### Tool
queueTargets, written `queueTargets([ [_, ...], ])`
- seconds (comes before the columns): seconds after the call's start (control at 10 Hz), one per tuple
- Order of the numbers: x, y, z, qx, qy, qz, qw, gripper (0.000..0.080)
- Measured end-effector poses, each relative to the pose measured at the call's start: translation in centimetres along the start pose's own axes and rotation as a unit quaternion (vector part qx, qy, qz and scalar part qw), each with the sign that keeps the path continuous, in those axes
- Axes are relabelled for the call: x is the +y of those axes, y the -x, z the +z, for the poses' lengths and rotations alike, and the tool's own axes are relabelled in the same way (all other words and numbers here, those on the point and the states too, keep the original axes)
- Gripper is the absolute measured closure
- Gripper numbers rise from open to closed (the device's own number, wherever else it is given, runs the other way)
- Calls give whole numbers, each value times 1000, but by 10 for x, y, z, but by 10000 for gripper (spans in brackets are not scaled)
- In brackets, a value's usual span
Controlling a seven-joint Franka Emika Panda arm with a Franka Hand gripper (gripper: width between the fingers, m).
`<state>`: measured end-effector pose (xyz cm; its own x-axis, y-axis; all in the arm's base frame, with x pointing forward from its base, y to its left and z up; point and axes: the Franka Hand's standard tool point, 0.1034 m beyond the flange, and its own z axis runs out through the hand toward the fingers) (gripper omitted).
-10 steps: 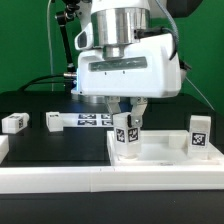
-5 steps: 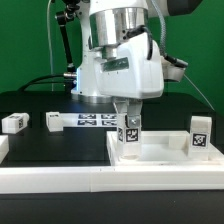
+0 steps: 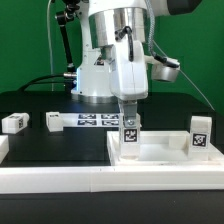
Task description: Assemble square table
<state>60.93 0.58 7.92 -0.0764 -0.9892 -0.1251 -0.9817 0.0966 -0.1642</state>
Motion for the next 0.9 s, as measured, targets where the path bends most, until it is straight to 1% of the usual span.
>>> queueTargets([
  [0.2, 0, 0, 0, 0, 0, 0, 1000, 509],
  [0.3, 0, 0, 0, 0, 0, -5, 1000, 411],
  [0.4, 0, 0, 0, 0, 0, -15, 1000, 411],
  [0.5, 1, 1, 0, -1, 1, -22, 1000, 209],
  [0.6, 2, 2, 0, -2, 15, -86, 996, 209],
  [0.7, 0, 2, -1, -4, 14, -146, 989, 168],
  [0.8, -3, 0, -2, -4, 12, -201, 979, 154],
  [0.9, -3, 1, -2, -5, 11, -223, 975, 154],
])
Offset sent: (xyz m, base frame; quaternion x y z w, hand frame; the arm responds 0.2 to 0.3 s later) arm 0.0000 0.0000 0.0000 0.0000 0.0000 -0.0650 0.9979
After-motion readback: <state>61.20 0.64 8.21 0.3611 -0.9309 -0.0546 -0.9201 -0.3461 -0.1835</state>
